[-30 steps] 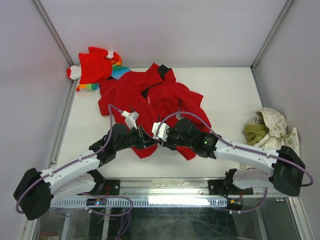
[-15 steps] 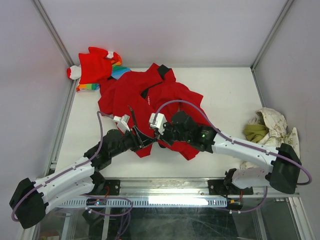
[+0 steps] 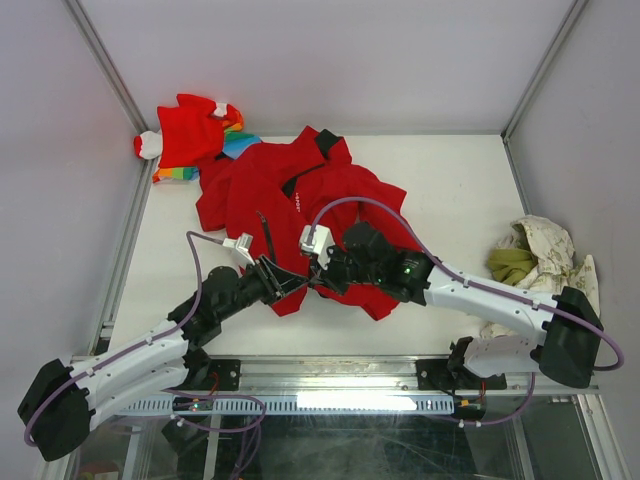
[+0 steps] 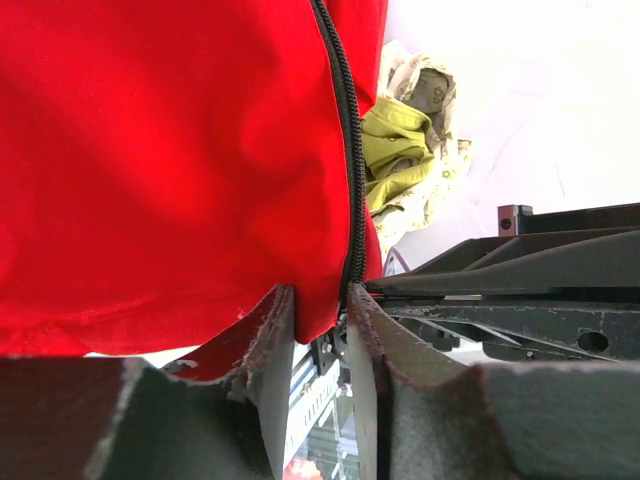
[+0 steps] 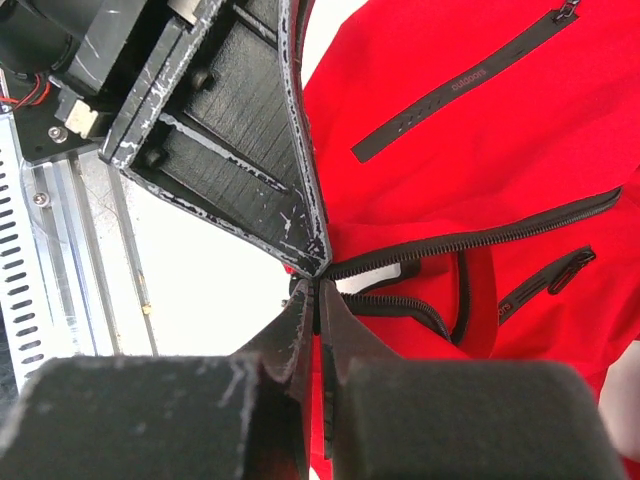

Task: Zip up the jacket

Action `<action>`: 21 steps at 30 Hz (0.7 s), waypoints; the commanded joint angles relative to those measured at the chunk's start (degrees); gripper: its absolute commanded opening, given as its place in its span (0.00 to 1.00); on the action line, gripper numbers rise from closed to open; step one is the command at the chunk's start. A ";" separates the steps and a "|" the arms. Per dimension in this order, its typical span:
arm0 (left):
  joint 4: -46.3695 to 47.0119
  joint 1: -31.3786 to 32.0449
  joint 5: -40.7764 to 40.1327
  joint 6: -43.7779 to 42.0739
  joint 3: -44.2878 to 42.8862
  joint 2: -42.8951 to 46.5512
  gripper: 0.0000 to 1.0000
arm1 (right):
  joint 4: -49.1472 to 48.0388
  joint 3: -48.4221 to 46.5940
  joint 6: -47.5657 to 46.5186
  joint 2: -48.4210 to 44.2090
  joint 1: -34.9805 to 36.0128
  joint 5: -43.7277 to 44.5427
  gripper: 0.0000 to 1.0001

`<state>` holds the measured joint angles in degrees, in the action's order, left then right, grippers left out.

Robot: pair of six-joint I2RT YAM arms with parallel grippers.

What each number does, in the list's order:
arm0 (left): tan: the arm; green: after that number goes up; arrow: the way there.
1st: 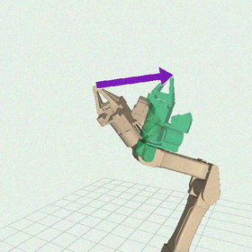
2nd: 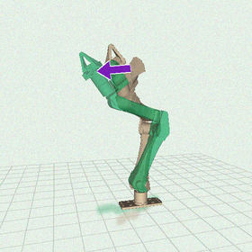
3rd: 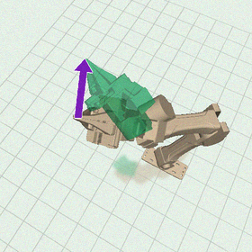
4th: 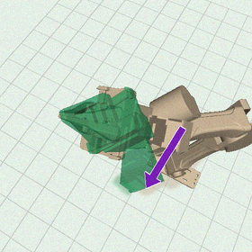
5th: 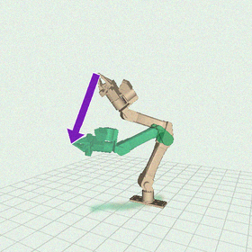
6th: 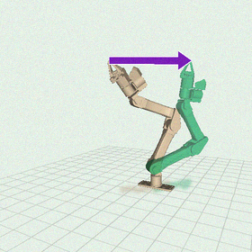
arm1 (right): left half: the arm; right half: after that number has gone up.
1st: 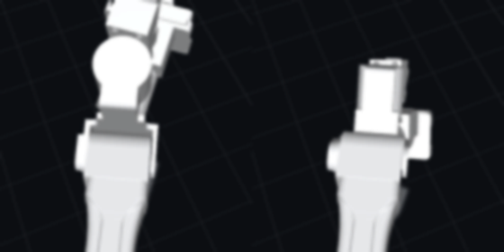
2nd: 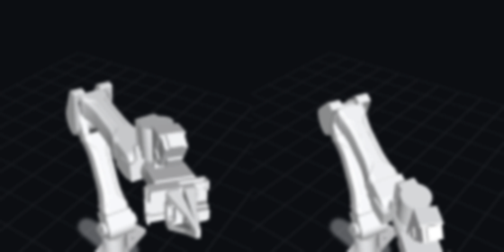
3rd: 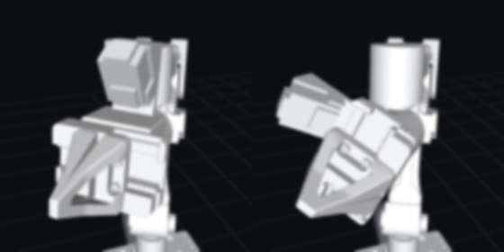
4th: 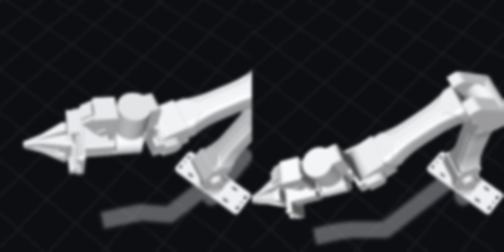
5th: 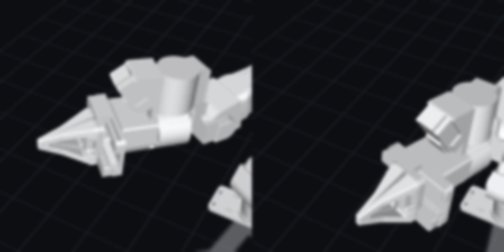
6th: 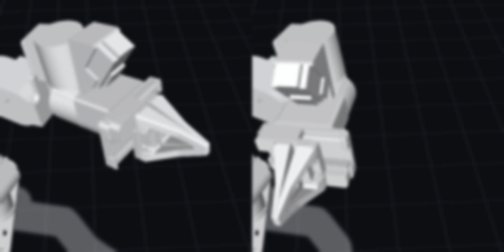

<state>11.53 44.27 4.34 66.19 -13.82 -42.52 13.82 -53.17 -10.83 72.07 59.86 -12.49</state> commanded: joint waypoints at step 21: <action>-17.60 0.20 13.13 -12.48 -11.24 -1.97 0.00 | -0.49 -11.23 -3.63 9.10 -7.46 9.84 0.00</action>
<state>1.65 43.79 7.57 59.24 -20.23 -43.27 16.86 -59.70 -11.49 79.29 55.55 -8.43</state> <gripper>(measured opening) 0.011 0.008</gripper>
